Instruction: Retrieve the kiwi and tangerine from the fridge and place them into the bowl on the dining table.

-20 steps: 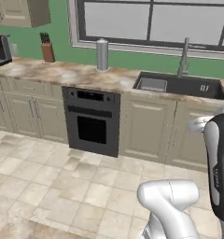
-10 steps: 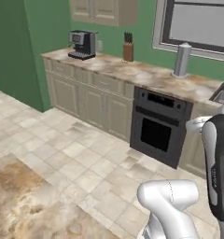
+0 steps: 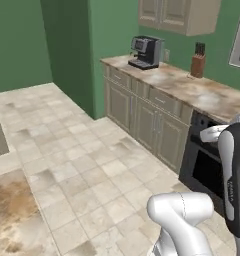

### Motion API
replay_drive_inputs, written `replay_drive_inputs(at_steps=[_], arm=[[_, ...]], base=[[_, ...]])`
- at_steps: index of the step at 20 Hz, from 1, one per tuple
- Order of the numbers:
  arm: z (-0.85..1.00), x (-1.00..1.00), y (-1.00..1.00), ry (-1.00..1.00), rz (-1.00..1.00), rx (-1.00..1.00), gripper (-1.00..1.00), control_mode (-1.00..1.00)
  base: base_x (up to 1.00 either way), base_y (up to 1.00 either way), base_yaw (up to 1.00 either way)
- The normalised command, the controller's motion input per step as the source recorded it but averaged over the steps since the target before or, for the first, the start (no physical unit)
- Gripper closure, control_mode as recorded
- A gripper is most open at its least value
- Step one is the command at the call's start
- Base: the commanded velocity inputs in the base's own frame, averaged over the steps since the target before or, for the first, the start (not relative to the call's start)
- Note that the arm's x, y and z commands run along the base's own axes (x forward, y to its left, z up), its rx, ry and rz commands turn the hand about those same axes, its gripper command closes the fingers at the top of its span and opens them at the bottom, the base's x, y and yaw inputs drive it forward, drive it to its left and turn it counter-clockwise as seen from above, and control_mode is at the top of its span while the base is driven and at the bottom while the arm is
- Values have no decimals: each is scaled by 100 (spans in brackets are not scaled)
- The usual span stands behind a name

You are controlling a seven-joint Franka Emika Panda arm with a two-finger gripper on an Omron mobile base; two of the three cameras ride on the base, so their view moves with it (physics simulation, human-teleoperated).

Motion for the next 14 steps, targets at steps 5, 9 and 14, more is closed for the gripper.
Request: replay_drive_inputs(at_steps=[5,9,14], arm=[[0,0,0,0,0,0,100,100],[0,0,0,0,0,0,100,100],[0,0,0,0,0,0,100,100]], base=[[100,-18,62],[100,-11,52],[100,-26,35]])
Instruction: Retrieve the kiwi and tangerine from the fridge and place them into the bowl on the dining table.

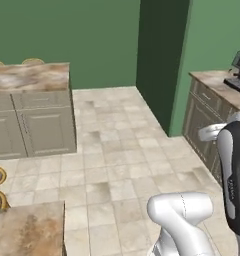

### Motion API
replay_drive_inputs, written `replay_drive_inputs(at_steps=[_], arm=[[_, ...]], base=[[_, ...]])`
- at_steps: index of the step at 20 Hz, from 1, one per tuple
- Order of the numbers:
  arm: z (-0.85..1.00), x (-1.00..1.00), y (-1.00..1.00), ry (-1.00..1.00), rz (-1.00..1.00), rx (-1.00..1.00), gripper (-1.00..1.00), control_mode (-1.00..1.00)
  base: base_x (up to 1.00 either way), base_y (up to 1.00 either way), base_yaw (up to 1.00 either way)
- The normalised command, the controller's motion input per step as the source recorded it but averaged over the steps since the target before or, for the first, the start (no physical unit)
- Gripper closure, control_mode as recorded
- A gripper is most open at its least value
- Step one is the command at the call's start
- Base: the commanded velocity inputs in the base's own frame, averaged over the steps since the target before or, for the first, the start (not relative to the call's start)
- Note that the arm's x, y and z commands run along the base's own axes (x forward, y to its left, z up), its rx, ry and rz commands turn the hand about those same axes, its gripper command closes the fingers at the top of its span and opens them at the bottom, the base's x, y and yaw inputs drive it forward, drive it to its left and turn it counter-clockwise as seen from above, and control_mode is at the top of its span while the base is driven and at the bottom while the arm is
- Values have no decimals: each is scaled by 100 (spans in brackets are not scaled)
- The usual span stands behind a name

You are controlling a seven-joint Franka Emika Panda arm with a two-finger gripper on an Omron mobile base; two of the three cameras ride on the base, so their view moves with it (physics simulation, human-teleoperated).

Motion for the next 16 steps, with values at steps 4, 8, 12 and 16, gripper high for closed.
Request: replay_drive_inputs(at_steps=[4,8,12,16], arm=[[0,0,0,0,0,0,100,100],[0,0,0,0,0,0,100,100],[0,0,0,0,0,0,100,100],[0,0,0,0,0,0,100,100]], base=[[100,-45,22],[100,-55,18],[100,-55,14],[100,-41,4]])
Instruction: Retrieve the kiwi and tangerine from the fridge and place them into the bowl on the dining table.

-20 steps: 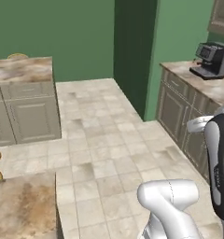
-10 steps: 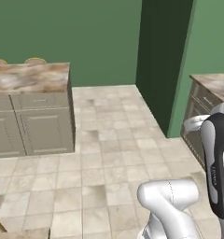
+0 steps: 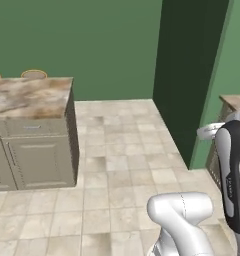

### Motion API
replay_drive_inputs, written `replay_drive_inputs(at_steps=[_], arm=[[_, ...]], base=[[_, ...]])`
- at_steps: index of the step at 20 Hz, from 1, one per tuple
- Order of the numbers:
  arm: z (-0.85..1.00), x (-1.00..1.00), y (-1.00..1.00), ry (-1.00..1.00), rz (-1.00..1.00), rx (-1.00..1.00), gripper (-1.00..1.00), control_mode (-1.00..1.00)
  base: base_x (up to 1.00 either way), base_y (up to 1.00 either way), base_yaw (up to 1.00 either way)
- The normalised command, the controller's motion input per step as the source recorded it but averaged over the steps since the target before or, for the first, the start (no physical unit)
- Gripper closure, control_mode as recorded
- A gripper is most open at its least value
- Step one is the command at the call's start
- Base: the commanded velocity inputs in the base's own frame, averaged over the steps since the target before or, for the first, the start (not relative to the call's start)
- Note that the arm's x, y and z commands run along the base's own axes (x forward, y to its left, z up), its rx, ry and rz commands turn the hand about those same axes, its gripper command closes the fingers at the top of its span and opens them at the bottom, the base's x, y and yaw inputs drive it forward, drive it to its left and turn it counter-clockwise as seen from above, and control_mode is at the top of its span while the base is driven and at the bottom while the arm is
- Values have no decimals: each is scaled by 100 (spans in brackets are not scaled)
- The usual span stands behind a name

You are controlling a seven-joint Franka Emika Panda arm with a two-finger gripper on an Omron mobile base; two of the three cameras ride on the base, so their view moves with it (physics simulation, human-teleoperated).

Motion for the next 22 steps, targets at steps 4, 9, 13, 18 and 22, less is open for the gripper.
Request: replay_drive_inputs(at_steps=[4,9,13,18,22], arm=[[0,0,0,0,0,0,100,100],[0,0,0,0,0,0,100,100],[0,0,0,0,0,0,100,100],[0,0,0,0,0,0,100,100],[0,0,0,0,0,0,100,100]], base=[[100,-27,0],[100,-18,0],[100,-16,0],[100,-21,2],[100,-27,12]])
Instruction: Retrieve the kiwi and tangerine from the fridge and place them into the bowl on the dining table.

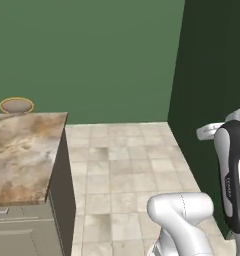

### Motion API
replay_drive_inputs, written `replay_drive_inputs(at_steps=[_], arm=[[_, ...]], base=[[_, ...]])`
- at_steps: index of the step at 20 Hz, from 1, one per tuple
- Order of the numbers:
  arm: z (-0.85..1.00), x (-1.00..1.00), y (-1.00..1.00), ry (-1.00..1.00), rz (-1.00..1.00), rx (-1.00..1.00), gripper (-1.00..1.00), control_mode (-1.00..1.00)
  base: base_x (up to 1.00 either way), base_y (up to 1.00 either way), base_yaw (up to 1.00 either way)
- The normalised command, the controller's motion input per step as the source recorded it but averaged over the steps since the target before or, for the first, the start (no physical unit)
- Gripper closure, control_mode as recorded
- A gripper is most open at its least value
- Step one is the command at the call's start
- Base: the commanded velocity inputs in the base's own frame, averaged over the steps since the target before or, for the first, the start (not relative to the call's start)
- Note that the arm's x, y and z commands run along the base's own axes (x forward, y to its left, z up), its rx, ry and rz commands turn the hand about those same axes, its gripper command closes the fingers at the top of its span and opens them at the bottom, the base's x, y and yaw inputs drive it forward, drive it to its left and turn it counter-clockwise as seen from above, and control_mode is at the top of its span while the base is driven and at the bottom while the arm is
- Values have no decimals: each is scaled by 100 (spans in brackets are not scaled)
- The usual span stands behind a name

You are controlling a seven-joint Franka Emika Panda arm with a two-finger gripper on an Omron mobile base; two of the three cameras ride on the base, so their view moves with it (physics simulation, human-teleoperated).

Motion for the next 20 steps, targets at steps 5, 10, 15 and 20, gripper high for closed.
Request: replay_drive_inputs(at_steps=[5,10,15,20], arm=[[0,0,0,0,0,0,100,100],[0,0,0,0,0,0,100,100],[0,0,0,0,0,0,100,100],[0,0,0,0,0,0,100,100]], base=[[100,-16,33],[100,-30,40],[100,-80,25],[100,-75,24]])
